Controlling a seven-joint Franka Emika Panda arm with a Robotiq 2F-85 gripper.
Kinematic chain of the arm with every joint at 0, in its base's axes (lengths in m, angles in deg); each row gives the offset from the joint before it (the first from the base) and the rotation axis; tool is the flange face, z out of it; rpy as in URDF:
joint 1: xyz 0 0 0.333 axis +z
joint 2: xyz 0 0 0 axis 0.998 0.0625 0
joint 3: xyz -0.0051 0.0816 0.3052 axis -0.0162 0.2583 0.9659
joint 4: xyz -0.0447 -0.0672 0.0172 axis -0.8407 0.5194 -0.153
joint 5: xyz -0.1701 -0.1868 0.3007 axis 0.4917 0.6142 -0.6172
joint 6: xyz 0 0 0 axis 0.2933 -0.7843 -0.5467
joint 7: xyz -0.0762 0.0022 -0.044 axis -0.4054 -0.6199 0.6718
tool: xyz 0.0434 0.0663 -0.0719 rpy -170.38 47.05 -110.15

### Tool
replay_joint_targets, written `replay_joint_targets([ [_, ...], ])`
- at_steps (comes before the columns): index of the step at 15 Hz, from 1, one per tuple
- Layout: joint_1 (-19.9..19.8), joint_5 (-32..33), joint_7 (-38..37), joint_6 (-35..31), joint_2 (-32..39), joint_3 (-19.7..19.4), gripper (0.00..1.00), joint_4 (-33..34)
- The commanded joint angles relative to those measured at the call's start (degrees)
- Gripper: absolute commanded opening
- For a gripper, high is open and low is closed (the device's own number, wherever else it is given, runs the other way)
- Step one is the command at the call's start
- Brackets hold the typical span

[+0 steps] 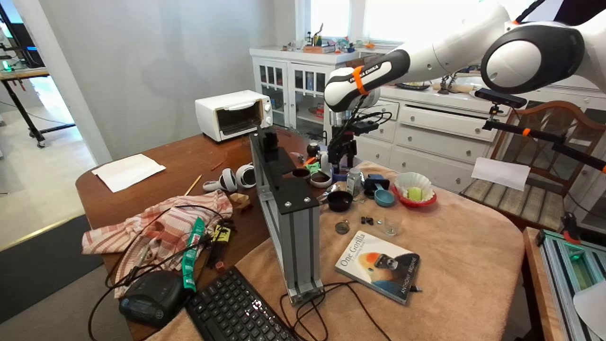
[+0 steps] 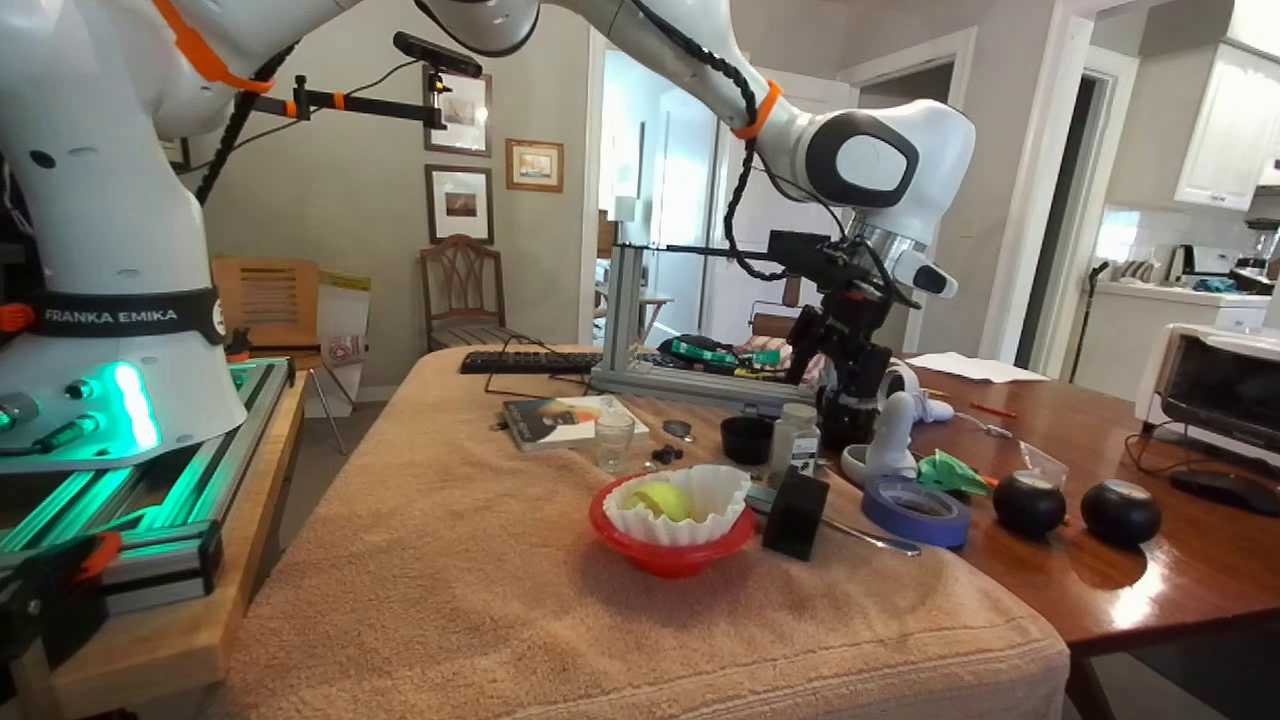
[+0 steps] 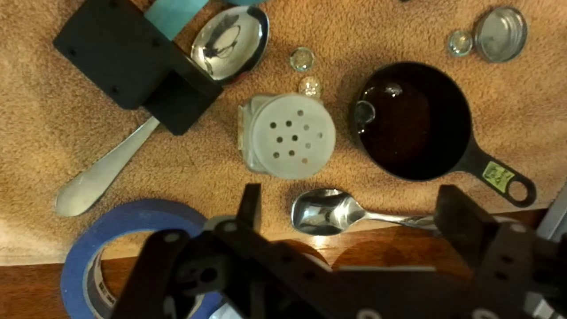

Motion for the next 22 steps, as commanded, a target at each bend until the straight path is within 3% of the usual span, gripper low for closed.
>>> replay_joint_targets([
  [1, -0.37, 0.44, -0.86, 0.22, 0.8, 0.49, 1.0, 1.12],
  [4, -0.8, 0.25, -0.56, -2.12, 1.78, 0.59, 1.0, 1.73],
  [13, -3.72, -1.08, 4.5, 1.11, 8.11, 3.11, 1.0, 7.37],
  [22, -5.15, -4.75, 3.32, -0.13, 11.33, 5.62, 1.0, 10.13],
])
